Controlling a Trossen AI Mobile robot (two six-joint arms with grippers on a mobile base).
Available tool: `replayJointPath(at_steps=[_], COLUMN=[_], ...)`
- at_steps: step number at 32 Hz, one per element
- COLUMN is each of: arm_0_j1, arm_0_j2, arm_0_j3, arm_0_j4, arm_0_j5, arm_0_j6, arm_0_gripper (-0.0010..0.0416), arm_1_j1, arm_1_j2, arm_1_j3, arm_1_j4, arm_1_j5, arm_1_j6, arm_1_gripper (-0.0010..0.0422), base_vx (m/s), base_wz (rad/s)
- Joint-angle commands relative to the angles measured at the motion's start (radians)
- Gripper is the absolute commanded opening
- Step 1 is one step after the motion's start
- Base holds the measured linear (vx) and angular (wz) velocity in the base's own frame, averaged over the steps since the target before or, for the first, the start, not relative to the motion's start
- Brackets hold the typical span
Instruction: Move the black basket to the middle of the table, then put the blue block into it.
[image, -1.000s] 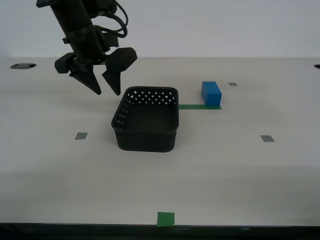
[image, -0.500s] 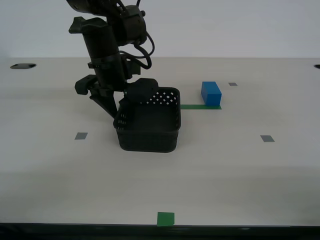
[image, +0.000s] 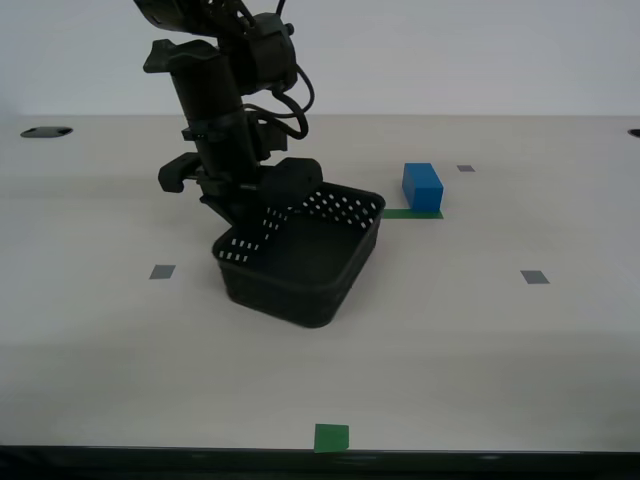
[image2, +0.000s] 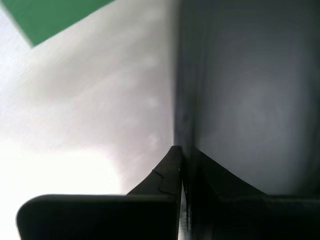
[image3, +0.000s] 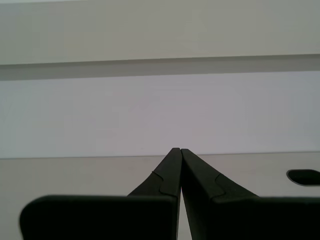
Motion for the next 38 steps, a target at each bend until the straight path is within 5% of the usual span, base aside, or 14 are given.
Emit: replayJointPath(at_steps=[1, 8, 14, 16, 19, 24, 30, 36, 38], arm_0_j1=[0.000, 0.000, 0.000, 0.000, 0.000, 0.000, 0.001, 0.002, 0.004], arm_0_j2=[0.000, 0.000, 0.000, 0.000, 0.000, 0.000, 0.000, 0.020, 0.054], arm_0_j3=[0.001, 0.001, 0.001, 0.001, 0.001, 0.001, 0.001, 0.001, 0.021], arm_0_j4=[0.004, 0.002, 0.002, -0.010, -0.052, -0.069, -0.077, -0.135, -0.175], arm_0_j5=[0.000, 0.000, 0.000, 0.000, 0.000, 0.000, -0.002, -0.101, -0.150], arm_0_j6=[0.002, 0.002, 0.002, 0.002, 0.001, 0.001, 0.002, 0.018, 0.029], arm_0_gripper=[0.0000, 0.0000, 0.0000, 0.0000, 0.0000, 0.0000, 0.0000, 0.0001, 0.0001], arm_1_j1=[-0.001, -0.001, -0.002, -0.001, 0.004, 0.008, 0.013, 0.029, 0.048], arm_1_j2=[0.000, 0.039, 0.228, 0.227, 0.222, 0.222, 0.224, 0.208, 0.190], arm_1_j3=[0.019, 0.219, 0.467, 0.472, 0.471, 0.471, 0.472, 0.525, 0.555], arm_1_j4=[0.031, -0.021, -0.184, -0.187, -0.188, -0.203, -0.216, -0.224, -0.232], arm_1_j5=[0.014, 0.011, -0.011, -0.020, -0.084, -0.089, -0.090, -0.099, -0.174], arm_1_j6=[-0.011, -0.008, 0.059, 0.062, 0.066, 0.073, 0.073, 0.087, 0.113], arm_1_gripper=[-0.0002, -0.0002, -0.0001, -0.0001, 0.0000, 0.0004, 0.0102, 0.0195, 0.0206], base_vx=[0.000, 0.000, 0.000, 0.000, 0.000, 0.000, 0.000, 0.000, 0.000], base_wz=[0.000, 0.000, 0.000, 0.000, 0.000, 0.000, 0.000, 0.000, 0.000])
